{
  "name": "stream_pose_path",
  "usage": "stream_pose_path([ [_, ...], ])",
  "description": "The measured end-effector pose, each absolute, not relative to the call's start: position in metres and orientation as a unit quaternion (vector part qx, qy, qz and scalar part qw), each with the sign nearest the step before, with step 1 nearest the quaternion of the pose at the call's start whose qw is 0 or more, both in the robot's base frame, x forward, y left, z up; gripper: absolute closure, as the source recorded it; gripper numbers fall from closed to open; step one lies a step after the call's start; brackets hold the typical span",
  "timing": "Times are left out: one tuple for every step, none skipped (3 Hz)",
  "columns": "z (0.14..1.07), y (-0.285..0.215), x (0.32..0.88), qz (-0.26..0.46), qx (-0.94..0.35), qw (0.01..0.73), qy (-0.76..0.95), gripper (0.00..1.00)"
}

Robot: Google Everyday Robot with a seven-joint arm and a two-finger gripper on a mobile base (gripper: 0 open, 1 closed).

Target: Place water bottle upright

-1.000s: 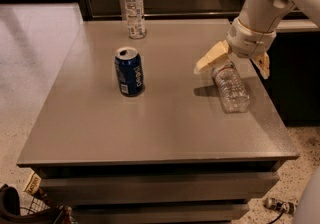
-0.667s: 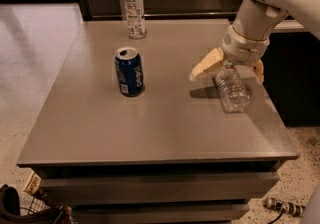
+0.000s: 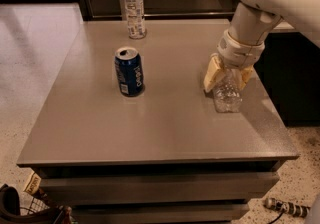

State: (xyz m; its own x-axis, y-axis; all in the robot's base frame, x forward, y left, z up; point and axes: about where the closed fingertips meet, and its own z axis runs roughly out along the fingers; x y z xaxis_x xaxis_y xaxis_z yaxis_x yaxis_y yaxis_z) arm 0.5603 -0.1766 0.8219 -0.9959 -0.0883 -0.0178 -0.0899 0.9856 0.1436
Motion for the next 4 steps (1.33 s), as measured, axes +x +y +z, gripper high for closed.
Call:
stream_pose_path([
  [0.8209,-0.1758,0.5611,0.073,-0.045,0.006,0.996,0.68],
  [0.8199,-0.1749,0.5618,0.073,-0.046,0.007,0.996,0.92],
  [0.8199,-0.1747,0.5620,0.073,-0.046,0.007,0.996,1.00],
  [0.8199,-0.1747,0.5620,0.073,-0.046,0.007,0.996,1.00],
])
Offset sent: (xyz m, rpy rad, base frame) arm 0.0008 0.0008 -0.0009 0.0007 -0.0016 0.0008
